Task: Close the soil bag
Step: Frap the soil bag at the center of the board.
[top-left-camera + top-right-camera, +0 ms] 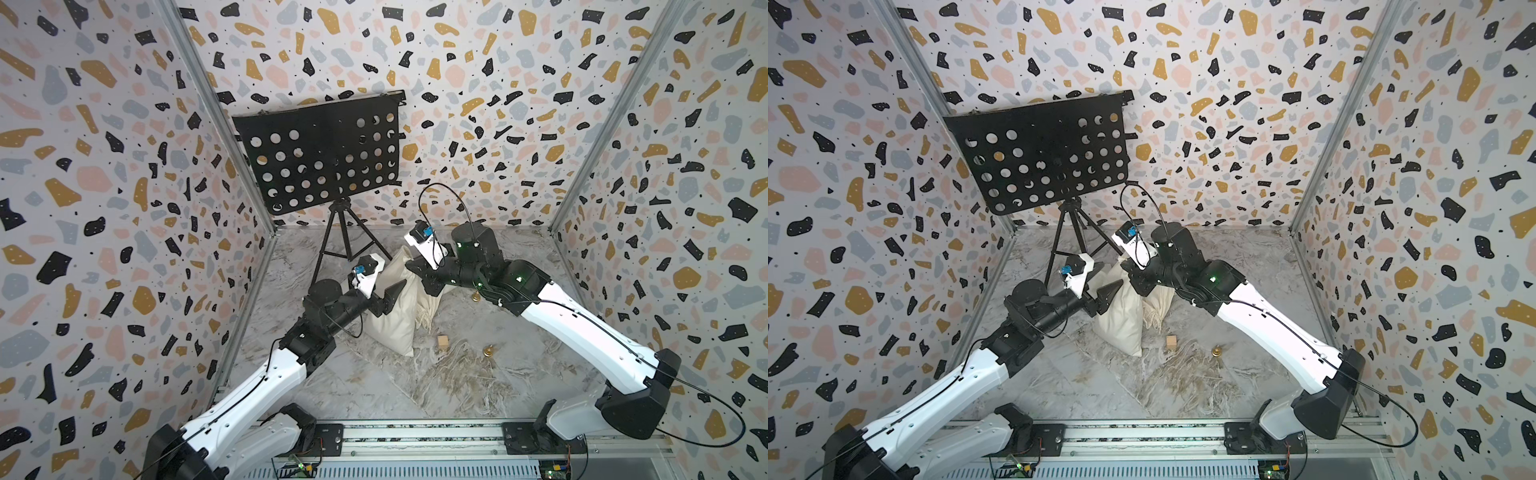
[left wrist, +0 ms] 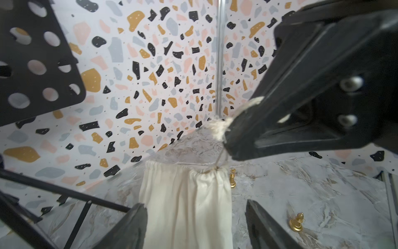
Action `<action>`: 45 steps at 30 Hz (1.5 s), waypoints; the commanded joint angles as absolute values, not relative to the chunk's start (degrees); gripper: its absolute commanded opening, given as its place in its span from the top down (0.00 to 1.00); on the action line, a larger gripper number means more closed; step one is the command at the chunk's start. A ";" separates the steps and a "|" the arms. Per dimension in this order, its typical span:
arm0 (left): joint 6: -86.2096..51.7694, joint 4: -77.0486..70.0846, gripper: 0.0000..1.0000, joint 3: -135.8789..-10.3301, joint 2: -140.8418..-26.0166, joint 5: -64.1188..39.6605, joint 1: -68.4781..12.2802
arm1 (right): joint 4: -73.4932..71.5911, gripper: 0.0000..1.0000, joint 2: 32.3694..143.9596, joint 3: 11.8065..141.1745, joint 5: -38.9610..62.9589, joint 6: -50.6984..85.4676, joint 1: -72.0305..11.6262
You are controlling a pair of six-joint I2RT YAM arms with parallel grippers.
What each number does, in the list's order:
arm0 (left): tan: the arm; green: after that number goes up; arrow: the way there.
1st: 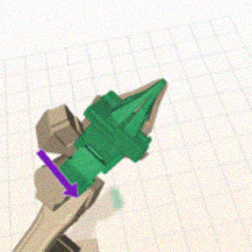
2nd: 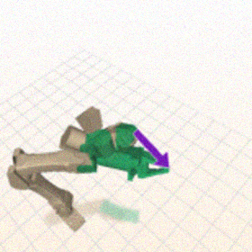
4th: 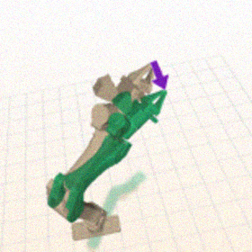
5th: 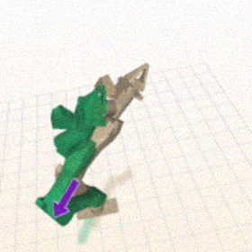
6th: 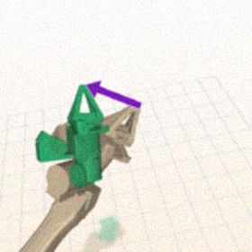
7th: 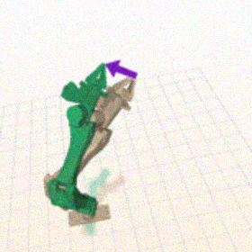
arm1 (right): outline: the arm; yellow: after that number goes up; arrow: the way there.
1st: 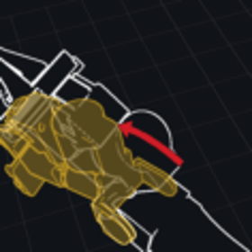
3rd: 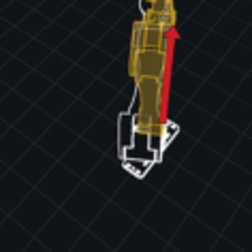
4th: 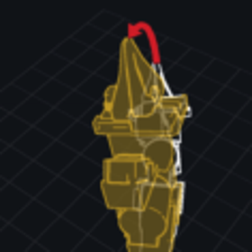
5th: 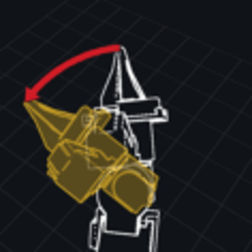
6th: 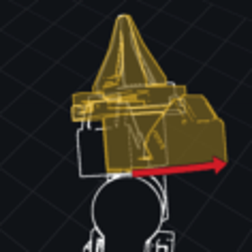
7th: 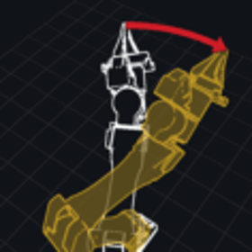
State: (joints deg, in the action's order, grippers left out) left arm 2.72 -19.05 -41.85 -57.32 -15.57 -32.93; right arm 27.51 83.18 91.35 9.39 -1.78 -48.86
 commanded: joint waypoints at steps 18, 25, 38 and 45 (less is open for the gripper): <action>12.62 -25.87 0.85 -49.80 -74.35 -8.65 -35.08 | 27.29 1.00 74.40 94.56 5.33 -3.16 -48.96; 9.75 -24.14 0.83 -45.61 -80.36 5.16 -35.14 | 23.81 1.00 65.83 92.05 -0.03 -4.36 -48.96; -0.91 -6.47 0.76 -46.89 -84.22 35.99 -32.86 | 19.18 1.00 54.40 88.86 -10.11 -7.91 -48.91; -3.72 -7.11 0.76 -40.61 -72.55 27.18 -30.94 | 20.36 1.00 65.06 87.94 -5.85 -7.98 -48.76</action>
